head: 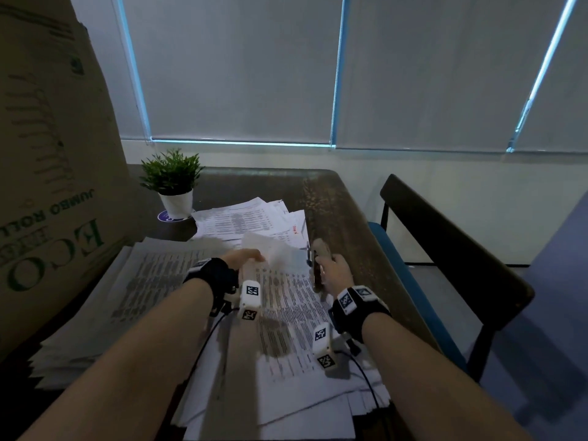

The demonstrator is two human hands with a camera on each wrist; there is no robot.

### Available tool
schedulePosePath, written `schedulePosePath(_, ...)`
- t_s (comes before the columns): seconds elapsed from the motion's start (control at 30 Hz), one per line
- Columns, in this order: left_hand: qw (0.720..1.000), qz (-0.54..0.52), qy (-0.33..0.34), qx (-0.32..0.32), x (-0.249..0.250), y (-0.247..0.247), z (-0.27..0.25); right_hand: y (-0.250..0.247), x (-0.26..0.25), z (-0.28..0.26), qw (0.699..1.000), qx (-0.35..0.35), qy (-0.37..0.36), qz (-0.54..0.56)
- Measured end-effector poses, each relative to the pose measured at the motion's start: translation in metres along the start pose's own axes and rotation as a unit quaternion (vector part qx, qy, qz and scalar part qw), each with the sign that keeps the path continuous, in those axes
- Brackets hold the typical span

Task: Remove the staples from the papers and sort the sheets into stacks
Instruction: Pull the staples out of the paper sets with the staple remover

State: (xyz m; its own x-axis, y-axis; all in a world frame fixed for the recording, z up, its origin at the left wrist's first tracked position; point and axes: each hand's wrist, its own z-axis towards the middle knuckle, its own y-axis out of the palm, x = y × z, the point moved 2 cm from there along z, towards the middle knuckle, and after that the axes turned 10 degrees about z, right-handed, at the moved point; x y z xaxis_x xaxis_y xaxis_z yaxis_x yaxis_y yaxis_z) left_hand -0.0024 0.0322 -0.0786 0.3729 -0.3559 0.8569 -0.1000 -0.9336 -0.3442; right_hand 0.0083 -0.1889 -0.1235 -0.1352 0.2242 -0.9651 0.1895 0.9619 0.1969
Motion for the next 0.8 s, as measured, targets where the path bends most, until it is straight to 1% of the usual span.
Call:
schedulePosePath(0.07, 1.0, 0.0, -0.009, -0.015, -0.007, 0.0, 0.0, 0.013, -0.021, -0.014, 0.996, -0.065, 0.002, -0.058)
schedulePosePath(0.13, 1.0, -0.003, -0.018, -0.001, -0.02, 0.005, 0.01, 0.026, -0.034, -0.024, 0.983, -0.12, 0.001, -0.137)
schedulePosePath(0.2, 1.0, -0.002, -0.028, 0.005, -0.03, 0.012, 0.014, 0.035, -0.033, -0.029, 0.963, -0.149, -0.011, -0.224)
schedulePosePath(0.27, 0.999, -0.018, -0.027, -0.001, -0.035, 0.02, 0.018, 0.044, -0.026, -0.036, 0.936, -0.183, -0.025, -0.301)
schedulePosePath(0.37, 1.0, -0.009, -0.014, 0.015, -0.041, 0.022, 0.034, 0.05, -0.017, -0.038, 0.896, -0.186, -0.081, -0.396)
schedulePosePath(0.43, 0.999, 0.005, -0.017, 0.029, -0.053, 0.02, 0.066, 0.052, -0.016, -0.038, 0.882, -0.19, -0.098, -0.421)
schedulePosePath(0.53, 0.999, 0.0, -0.013, 0.049, -0.048, 0.023, 0.059, 0.052, -0.014, -0.035, 0.881, -0.184, -0.091, -0.427)
schedulePosePath(0.6, 0.999, -0.006, -0.014, 0.039, -0.052, 0.021, 0.064, 0.052, -0.008, -0.031, 0.877, -0.182, -0.088, -0.436)
schedulePosePath(0.63, 0.999, 0.001, -0.022, 0.045, -0.052, 0.021, 0.059, 0.052, -0.006, -0.029, 0.875, -0.177, -0.085, -0.442)
schedulePosePath(0.73, 0.997, 0.03, -0.046, 0.051, -0.077, 0.013, 0.105, 0.052, -0.005, -0.028, 0.866, -0.184, -0.084, -0.457)
schedulePosePath(0.8, 0.996, 0.04, -0.053, 0.054, -0.064, 0.018, 0.082, 0.053, -0.007, -0.027, 0.859, -0.191, -0.089, -0.466)
